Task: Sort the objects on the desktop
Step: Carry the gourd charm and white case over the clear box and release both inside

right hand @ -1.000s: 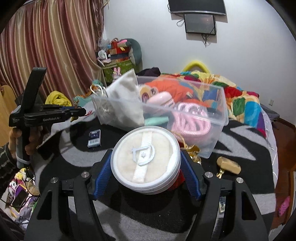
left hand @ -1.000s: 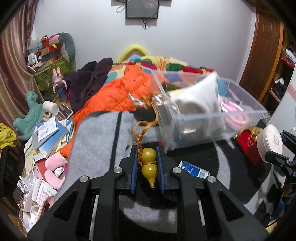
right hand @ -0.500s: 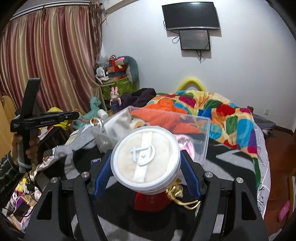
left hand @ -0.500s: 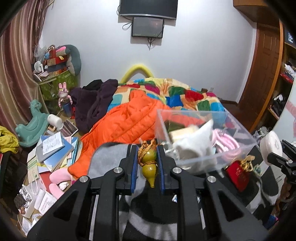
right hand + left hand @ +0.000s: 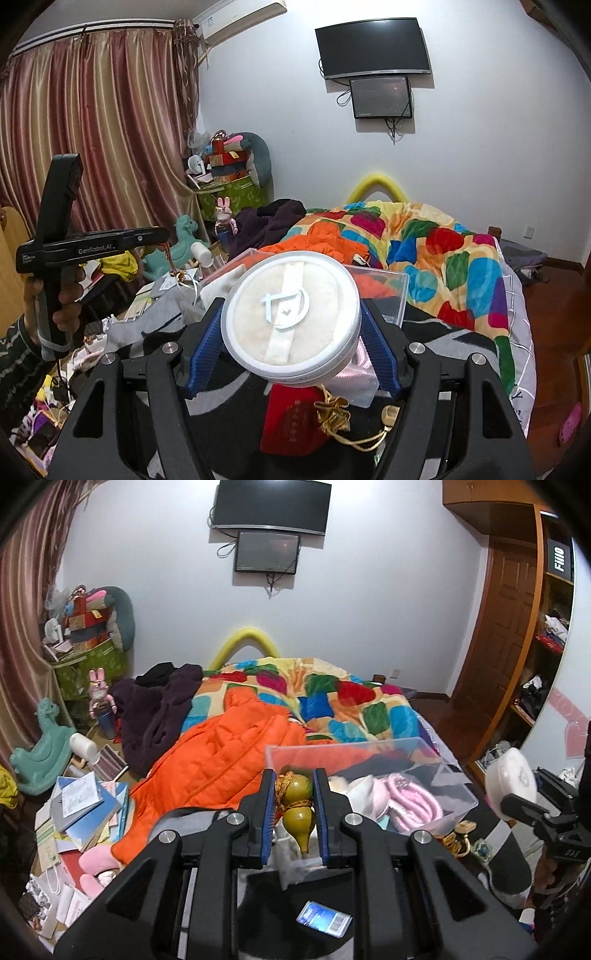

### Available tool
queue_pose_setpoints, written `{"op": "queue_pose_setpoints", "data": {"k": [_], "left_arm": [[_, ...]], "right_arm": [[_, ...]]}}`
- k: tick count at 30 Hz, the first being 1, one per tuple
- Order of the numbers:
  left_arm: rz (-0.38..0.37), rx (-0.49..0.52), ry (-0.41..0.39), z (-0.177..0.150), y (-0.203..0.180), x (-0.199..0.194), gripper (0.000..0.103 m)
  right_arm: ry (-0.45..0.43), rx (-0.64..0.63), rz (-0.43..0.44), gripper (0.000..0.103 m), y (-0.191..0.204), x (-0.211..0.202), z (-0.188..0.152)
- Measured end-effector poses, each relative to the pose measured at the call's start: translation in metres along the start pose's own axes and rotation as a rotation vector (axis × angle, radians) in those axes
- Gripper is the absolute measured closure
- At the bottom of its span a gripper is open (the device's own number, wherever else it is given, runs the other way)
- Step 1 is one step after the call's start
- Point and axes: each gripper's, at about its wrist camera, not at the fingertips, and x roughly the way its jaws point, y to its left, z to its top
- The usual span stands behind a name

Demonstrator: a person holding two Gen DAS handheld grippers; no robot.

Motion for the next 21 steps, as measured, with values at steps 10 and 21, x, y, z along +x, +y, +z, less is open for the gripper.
{"op": "queue_pose_setpoints", "data": {"k": [10, 21], "left_arm": [[-0.066, -0.06, 0.048, 0.014, -0.003, 0.04, 0.084], [-0.043, -0.086, 0.166, 0.002, 0.0, 0.095, 0.084]], "right_arm": [[0.046, 0.035, -0.002, 0.036, -0.012, 0.031, 0.002], [0.119, 0.055, -0.005, 0.036, -0.02, 0.064, -0.004]]}}
